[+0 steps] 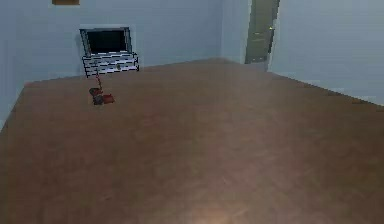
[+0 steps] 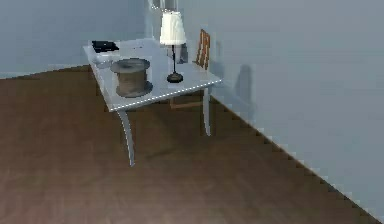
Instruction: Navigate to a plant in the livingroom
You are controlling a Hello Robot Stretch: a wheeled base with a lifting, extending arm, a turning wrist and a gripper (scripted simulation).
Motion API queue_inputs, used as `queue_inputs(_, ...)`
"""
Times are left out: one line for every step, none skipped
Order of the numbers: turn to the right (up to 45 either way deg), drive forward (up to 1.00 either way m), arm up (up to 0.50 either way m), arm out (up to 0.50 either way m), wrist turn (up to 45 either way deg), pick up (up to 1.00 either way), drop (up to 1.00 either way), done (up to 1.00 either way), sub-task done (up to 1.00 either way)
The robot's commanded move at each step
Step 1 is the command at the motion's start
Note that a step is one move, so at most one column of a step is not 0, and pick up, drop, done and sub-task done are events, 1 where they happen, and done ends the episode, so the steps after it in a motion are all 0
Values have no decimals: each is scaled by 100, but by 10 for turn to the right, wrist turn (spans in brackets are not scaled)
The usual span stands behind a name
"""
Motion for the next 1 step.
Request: queue_inputs(150, 0, 0, 0, 0, 0, 0, 0, 0)
